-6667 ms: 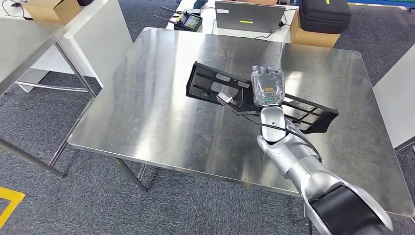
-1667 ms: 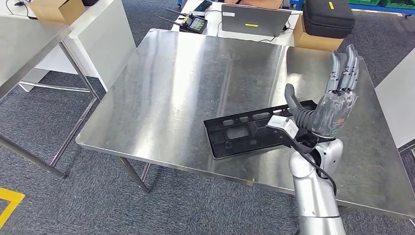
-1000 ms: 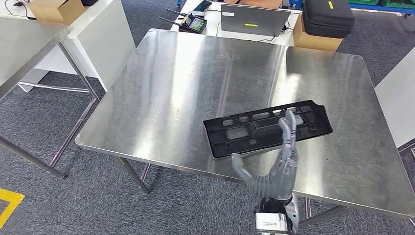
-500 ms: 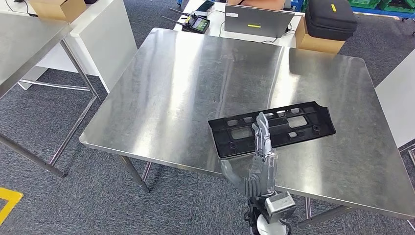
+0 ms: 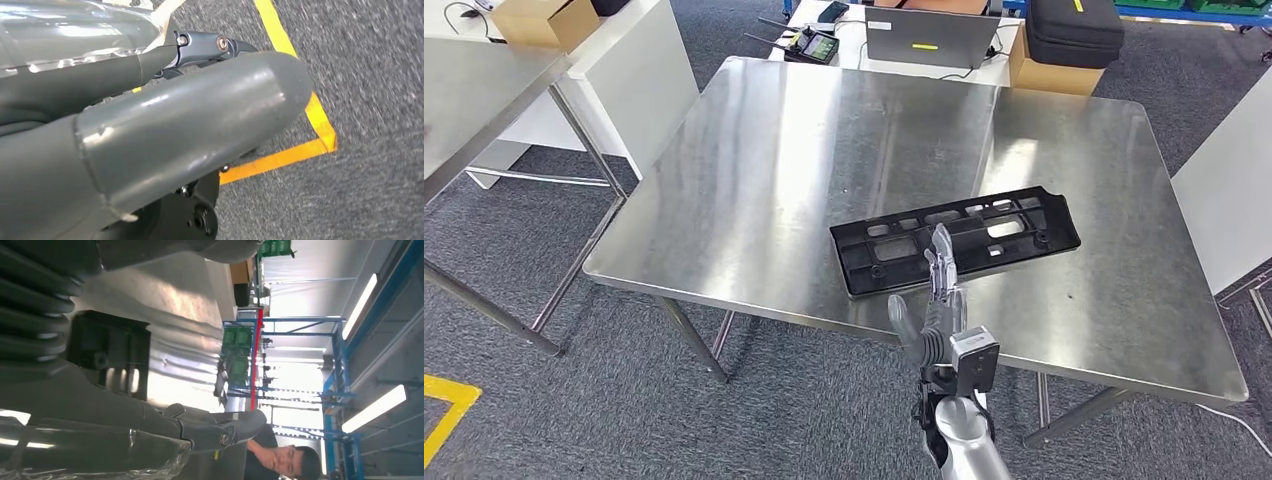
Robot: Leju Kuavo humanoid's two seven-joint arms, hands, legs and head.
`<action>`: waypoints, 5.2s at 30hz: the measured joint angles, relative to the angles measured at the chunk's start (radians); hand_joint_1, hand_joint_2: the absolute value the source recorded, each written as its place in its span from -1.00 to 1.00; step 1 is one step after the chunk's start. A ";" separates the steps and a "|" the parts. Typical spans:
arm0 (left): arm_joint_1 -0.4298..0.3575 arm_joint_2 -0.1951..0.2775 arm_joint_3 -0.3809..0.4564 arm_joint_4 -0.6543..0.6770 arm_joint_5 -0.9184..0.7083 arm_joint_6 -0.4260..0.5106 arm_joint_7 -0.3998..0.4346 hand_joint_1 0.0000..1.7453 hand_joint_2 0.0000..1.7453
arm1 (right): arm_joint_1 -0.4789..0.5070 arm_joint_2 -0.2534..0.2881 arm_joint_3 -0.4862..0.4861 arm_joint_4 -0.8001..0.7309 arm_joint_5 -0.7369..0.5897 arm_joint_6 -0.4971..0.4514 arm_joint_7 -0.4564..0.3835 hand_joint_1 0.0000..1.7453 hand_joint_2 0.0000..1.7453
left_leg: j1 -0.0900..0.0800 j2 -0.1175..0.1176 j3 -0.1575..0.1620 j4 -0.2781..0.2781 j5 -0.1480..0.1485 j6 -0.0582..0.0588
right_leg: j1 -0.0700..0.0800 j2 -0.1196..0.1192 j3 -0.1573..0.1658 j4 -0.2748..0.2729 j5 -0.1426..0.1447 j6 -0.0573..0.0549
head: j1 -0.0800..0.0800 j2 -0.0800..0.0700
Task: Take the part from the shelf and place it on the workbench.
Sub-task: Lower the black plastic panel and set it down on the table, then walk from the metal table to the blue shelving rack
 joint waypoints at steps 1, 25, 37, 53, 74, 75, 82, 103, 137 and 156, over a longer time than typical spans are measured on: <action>0.000 0.000 0.002 0.000 0.000 0.000 0.000 -1.00 -1.00 | 0.000 0.000 -0.001 0.007 0.000 0.000 0.000 -1.00 -1.00 | 0.005 0.001 0.000 0.039 -0.014 -0.007 | 0.000 -0.001 -0.009 0.001 0.007 0.003 | 0.000 0.000; -0.006 -0.005 0.002 0.000 -0.025 -0.057 0.022 -1.00 -1.00 | 0.151 -0.014 0.009 -0.082 0.106 -0.012 -0.002 -1.00 -1.00 | -0.027 0.008 0.103 -0.261 0.207 0.051 | 0.036 -0.003 0.101 -0.020 -0.076 0.018 | 0.019 0.000; -0.005 0.002 -0.006 0.000 -0.041 -0.061 0.036 -1.00 -1.00 | 0.202 0.012 -0.004 -0.107 0.171 0.014 -0.002 -1.00 -1.00 | 0.034 -0.001 0.222 -0.157 0.055 -0.026 | 0.003 -0.014 -0.047 0.008 0.046 0.019 | 0.012 0.000; -0.004 -0.002 -0.005 0.000 -0.030 -0.032 0.037 -1.00 -1.00 | 0.227 0.059 -0.050 -0.122 0.233 0.104 -0.002 -1.00 -1.00 | 0.001 0.014 0.082 -0.246 0.199 0.037 | 0.016 -0.003 0.090 0.055 -0.083 0.059 | 0.023 0.000; 0.000 0.011 -0.041 0.000 -0.055 -0.033 0.056 -1.00 -1.00 | 0.247 0.071 -0.097 -0.141 0.212 0.101 -0.002 -1.00 -1.00 | 0.013 0.005 0.195 -0.234 0.070 0.038 | 0.007 -0.014 -0.098 0.069 0.020 0.056 | 0.015 0.000; 0.000 0.010 -0.044 0.000 -0.059 -0.032 0.057 -1.00 -1.00 | 0.249 0.070 -0.099 -0.141 0.210 0.096 -0.002 -1.00 -1.00 | 0.012 0.008 0.180 -0.234 0.083 0.047 | 0.004 -0.012 -0.116 0.113 -0.024 0.048 | 0.017 0.000; 0.004 0.012 -0.065 0.000 -0.081 -0.043 0.072 -1.00 -1.00 | 0.292 0.056 -0.106 -0.172 0.196 0.062 -0.002 -1.00 -1.00 | 0.000 0.011 0.081 -0.231 0.171 0.047 | 0.012 -0.004 -0.009 0.196 -0.088 0.059 | 0.022 0.000; 0.009 0.024 -0.112 -0.001 -0.135 -0.070 0.077 -1.00 -1.00 | 0.333 0.059 -0.135 -0.226 0.189 0.054 -0.002 -1.00 -1.00 | 0.010 0.001 0.230 -0.238 0.048 0.009 | 0.020 -0.017 -0.065 0.039 0.034 0.045 | 0.015 0.000; 0.011 0.041 -0.196 -0.001 -0.209 -0.085 0.094 -1.00 -1.00 | 0.435 0.062 -0.229 -0.316 0.157 0.006 -0.002 -1.00 -1.00 | 0.012 0.006 0.180 -0.228 0.085 0.036 | 0.018 -0.010 -0.083 0.098 -0.035 0.045 | 0.019 0.000; 0.017 0.043 -0.204 -0.001 -0.221 -0.077 0.091 -1.00 -1.00 | 0.460 0.047 -0.233 -0.343 0.128 -0.016 -0.003 -1.00 -1.00 | 0.022 0.005 -0.002 -0.003 0.018 -0.027 | 0.015 -0.007 0.085 -0.019 -0.067 -0.025 | 0.012 0.000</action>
